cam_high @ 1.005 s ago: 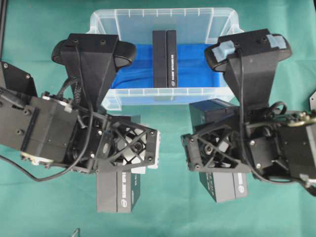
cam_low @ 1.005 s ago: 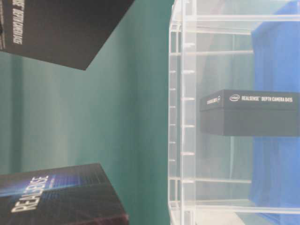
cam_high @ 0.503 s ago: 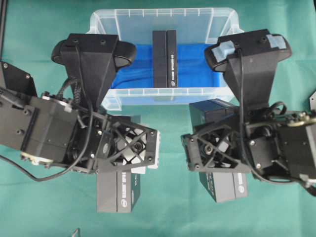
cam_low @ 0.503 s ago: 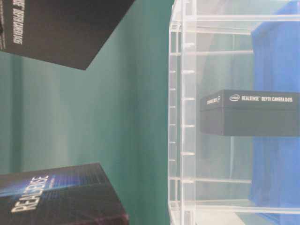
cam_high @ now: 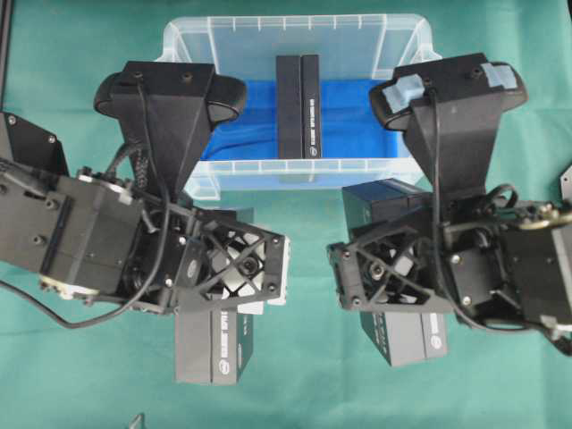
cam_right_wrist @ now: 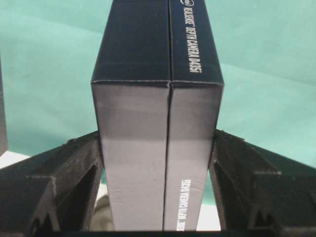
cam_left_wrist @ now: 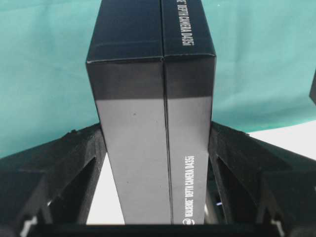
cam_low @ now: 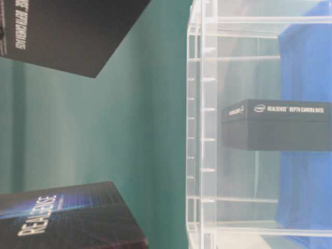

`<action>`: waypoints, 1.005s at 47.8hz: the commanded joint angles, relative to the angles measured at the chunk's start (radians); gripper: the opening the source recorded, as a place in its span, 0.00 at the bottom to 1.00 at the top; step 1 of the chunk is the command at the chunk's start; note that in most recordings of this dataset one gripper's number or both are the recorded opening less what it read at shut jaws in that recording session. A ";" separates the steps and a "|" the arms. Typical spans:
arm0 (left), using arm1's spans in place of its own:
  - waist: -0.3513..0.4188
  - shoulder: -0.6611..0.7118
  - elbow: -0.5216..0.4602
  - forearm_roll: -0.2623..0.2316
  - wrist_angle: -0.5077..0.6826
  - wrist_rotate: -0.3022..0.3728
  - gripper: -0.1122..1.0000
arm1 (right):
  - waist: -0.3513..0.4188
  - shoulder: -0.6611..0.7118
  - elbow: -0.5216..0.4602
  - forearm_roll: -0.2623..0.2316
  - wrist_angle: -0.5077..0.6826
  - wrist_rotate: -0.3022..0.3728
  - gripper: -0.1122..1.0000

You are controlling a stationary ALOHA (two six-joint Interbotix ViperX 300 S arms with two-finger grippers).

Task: Take the box out of the case with both arms.
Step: 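Carry both boxes forward and lower them toward the table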

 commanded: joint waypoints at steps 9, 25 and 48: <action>-0.003 -0.020 -0.003 0.005 0.000 -0.003 0.66 | 0.005 0.002 -0.023 -0.005 0.002 0.002 0.68; -0.021 -0.026 0.135 0.020 -0.066 -0.048 0.66 | 0.014 0.038 0.066 0.034 -0.026 0.005 0.68; -0.040 -0.052 0.502 0.005 -0.460 -0.124 0.66 | 0.006 0.040 0.411 0.144 -0.437 0.078 0.68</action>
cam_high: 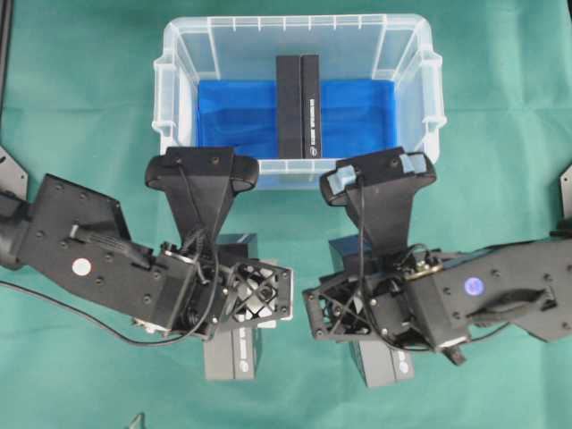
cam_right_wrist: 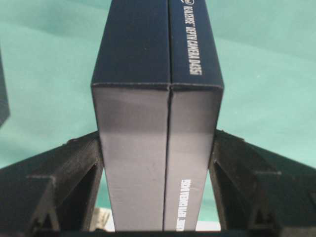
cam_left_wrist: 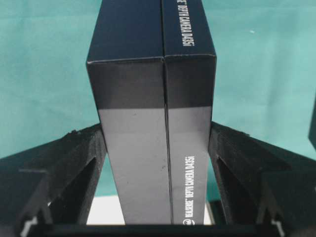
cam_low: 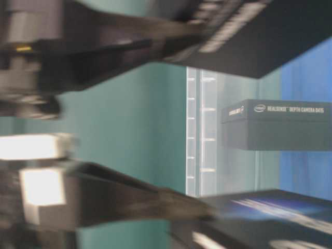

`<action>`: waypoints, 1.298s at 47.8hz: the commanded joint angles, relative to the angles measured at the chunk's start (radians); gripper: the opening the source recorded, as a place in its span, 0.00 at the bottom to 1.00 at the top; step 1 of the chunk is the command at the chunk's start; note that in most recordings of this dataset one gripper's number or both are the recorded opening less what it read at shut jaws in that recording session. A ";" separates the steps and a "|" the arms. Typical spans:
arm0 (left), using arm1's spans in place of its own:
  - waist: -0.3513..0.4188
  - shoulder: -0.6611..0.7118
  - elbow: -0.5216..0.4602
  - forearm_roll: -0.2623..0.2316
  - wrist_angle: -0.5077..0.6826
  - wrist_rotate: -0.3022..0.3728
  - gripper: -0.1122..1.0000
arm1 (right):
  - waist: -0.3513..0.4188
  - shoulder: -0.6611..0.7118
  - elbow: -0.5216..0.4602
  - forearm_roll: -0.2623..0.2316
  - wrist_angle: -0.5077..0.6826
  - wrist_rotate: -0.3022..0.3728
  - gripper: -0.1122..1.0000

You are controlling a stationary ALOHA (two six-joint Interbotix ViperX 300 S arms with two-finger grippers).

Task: Take the box out of the case with both arms.
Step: 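Carry both boxes forward and lower them toward the table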

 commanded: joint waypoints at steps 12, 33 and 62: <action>-0.005 -0.015 0.132 -0.023 -0.187 -0.005 0.66 | -0.014 -0.012 0.133 0.025 -0.175 0.046 0.68; 0.000 -0.015 0.195 -0.038 -0.296 0.005 0.66 | -0.034 -0.012 0.158 0.020 -0.189 0.038 0.68; 0.005 -0.018 0.199 -0.038 -0.351 0.006 0.66 | -0.034 -0.015 0.176 -0.046 -0.235 -0.011 0.68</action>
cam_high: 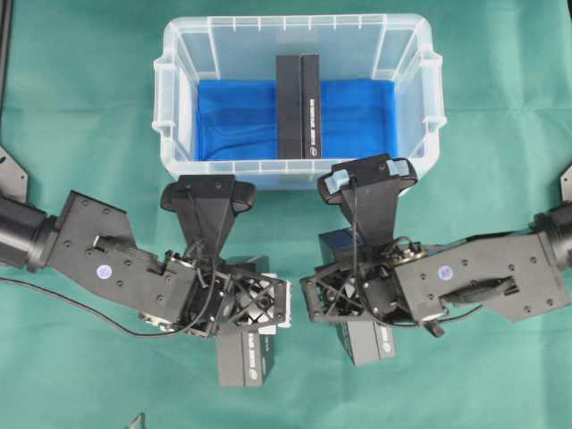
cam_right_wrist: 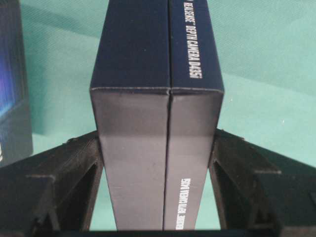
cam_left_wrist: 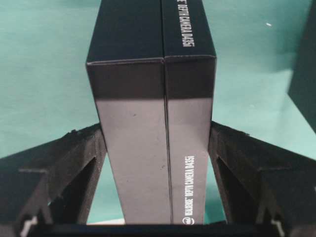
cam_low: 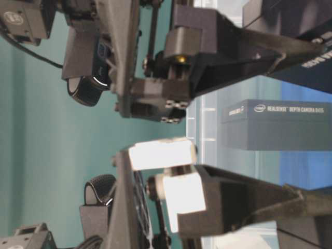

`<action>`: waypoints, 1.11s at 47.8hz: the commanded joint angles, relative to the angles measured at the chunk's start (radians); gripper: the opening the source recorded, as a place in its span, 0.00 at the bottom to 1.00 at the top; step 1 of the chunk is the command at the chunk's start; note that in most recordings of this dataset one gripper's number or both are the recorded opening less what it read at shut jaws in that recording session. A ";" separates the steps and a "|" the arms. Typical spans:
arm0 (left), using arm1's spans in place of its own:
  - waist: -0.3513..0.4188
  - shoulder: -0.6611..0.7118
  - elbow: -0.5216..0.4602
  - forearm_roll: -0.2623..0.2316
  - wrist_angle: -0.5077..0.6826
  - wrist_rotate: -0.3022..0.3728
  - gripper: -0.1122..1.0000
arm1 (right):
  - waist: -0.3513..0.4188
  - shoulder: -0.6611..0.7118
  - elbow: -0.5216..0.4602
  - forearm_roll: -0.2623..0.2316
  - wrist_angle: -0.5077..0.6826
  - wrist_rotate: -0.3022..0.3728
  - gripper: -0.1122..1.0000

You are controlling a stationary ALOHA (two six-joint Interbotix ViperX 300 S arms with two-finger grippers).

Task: Take the box out of the case with both arms.
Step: 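Carry both boxes forward and lower them toward the table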

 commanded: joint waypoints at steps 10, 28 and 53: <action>0.005 -0.026 -0.014 -0.002 -0.009 -0.003 0.69 | 0.009 -0.040 0.028 -0.025 -0.008 -0.008 0.68; 0.003 -0.026 -0.015 -0.002 -0.006 -0.003 0.86 | 0.014 -0.101 0.133 -0.089 -0.121 0.017 0.68; 0.018 -0.026 -0.028 0.000 0.025 -0.003 0.86 | 0.020 -0.103 0.127 -0.086 -0.048 0.066 0.93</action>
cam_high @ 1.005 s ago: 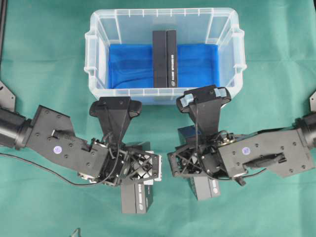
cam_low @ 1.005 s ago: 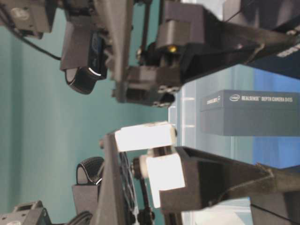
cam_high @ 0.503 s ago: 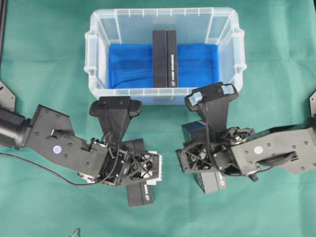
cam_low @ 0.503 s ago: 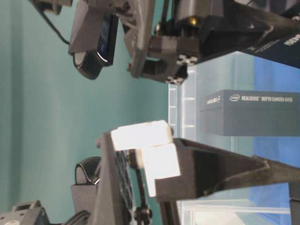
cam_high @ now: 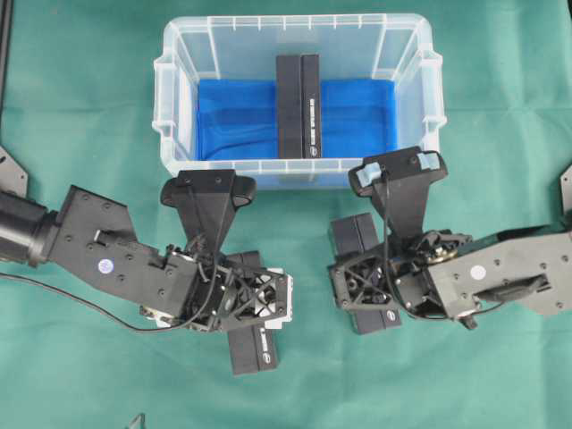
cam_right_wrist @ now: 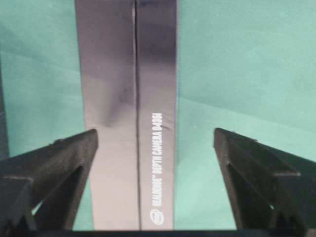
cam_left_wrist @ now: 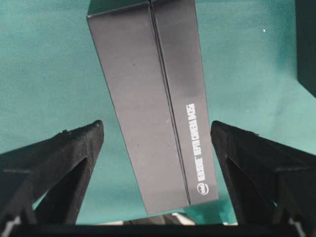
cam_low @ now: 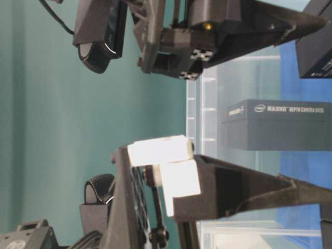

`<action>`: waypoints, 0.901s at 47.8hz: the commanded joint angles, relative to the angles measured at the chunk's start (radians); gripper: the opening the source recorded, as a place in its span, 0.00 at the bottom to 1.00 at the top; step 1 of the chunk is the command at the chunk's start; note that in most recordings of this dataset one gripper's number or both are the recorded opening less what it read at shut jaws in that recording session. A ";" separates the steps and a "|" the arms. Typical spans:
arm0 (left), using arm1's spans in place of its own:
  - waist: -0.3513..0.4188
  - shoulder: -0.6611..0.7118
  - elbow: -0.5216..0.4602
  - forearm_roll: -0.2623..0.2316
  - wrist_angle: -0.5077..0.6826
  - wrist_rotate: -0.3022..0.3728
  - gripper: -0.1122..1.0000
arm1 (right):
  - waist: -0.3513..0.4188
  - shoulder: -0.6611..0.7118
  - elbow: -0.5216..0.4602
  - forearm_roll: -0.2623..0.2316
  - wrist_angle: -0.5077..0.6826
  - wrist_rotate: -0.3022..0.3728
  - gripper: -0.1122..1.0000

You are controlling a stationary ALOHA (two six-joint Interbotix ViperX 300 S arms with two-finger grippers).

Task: Take the box out of the case with both arms.
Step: 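Carry both boxes forward and lower them toward the table, then set both boxes on the table and open both grippers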

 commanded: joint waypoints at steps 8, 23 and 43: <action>0.014 -0.025 -0.034 0.000 0.017 -0.003 0.86 | 0.003 -0.031 -0.020 -0.003 0.002 0.002 0.93; 0.018 -0.021 -0.067 0.002 0.054 -0.002 0.86 | 0.003 -0.035 -0.038 -0.003 0.005 -0.005 0.92; 0.025 -0.044 -0.230 0.015 0.265 0.043 0.86 | -0.003 -0.087 -0.158 -0.006 0.186 -0.048 0.92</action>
